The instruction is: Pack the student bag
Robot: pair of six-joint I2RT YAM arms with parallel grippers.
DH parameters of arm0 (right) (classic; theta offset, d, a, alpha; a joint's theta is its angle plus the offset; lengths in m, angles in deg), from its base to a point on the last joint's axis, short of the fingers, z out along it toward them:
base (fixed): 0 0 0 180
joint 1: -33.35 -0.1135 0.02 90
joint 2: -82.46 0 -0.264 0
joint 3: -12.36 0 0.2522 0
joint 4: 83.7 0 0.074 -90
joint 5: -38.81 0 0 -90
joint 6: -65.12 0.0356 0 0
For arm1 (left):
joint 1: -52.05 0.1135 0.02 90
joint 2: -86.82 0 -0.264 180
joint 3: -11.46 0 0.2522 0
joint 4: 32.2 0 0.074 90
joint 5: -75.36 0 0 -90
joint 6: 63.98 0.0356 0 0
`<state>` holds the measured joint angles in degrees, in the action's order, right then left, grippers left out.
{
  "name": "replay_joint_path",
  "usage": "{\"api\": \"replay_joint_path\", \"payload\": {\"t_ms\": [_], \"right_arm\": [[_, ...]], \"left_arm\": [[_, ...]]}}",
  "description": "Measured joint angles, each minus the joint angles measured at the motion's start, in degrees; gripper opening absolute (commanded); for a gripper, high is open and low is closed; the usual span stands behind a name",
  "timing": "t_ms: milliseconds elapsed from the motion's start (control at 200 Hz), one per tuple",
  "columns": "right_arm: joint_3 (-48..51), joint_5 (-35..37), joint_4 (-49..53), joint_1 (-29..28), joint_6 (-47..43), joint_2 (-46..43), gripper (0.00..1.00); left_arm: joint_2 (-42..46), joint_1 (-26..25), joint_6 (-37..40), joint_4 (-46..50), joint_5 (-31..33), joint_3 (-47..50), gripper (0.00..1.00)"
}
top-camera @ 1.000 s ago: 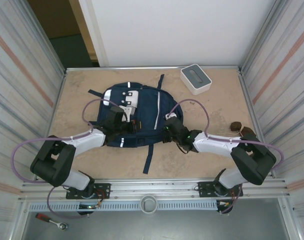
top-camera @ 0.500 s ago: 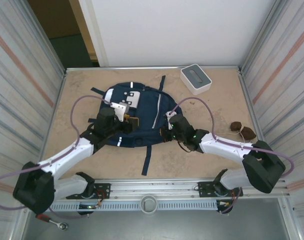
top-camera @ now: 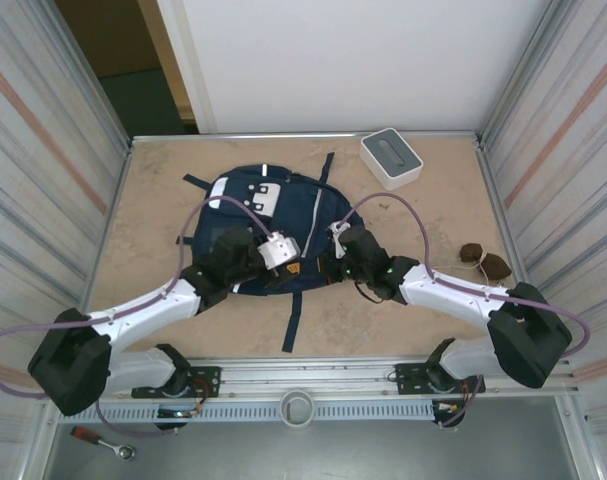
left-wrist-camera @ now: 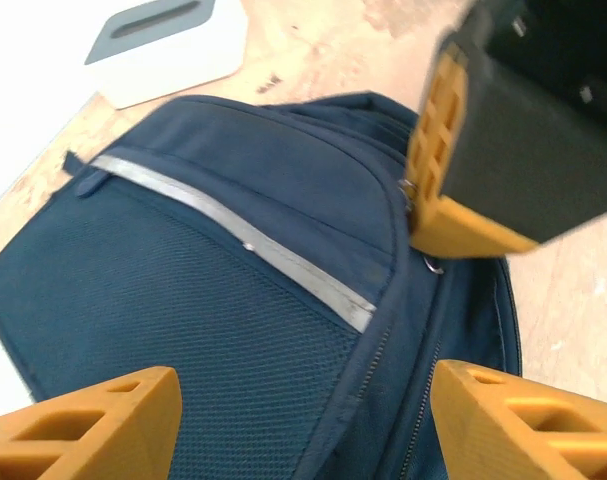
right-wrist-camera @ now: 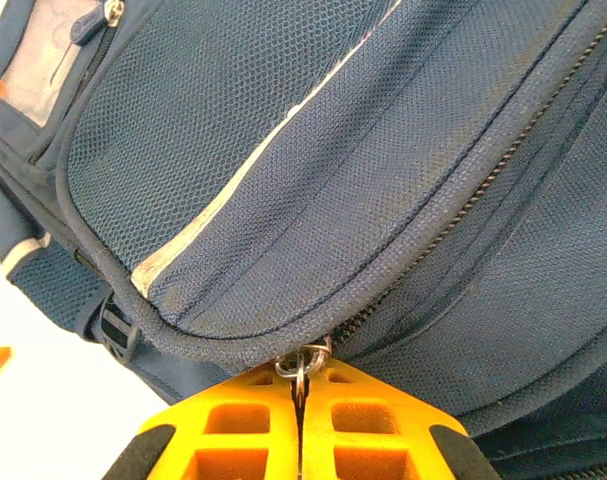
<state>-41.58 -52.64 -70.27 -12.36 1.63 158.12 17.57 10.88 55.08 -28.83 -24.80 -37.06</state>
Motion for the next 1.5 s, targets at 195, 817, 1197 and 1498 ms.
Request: {"api": "replay_joint_path", "payload": {"t_ms": [195, 817, 1197, 1498], "right_arm": [[0.0, -1.5, -0.1, 0.0, 0.9, -0.3, 0.00], [-5.2, -1.1, 5.7, 3.9, -0.5, 0.4, 0.00], [-8.8, -7.0, 6.5, 7.2, -2.9, 5.1, 0.00], [-8.7, -7.5, 3.3, 3.9, -1.2, 5.2, 0.00]], "left_arm": [[-6.6, -1.1, 8.6, -0.8, 0.1, -1.4, 0.60], [-5.8, 3.9, 13.5, -7.5, -5.6, 1.0, 0.09], [-2.6, 9.1, 11.7, -7.5, -9.3, 3.8, 0.21], [3.5, 10.9, 5.2, -3.0, -2.1, 4.2, 0.63]]}}
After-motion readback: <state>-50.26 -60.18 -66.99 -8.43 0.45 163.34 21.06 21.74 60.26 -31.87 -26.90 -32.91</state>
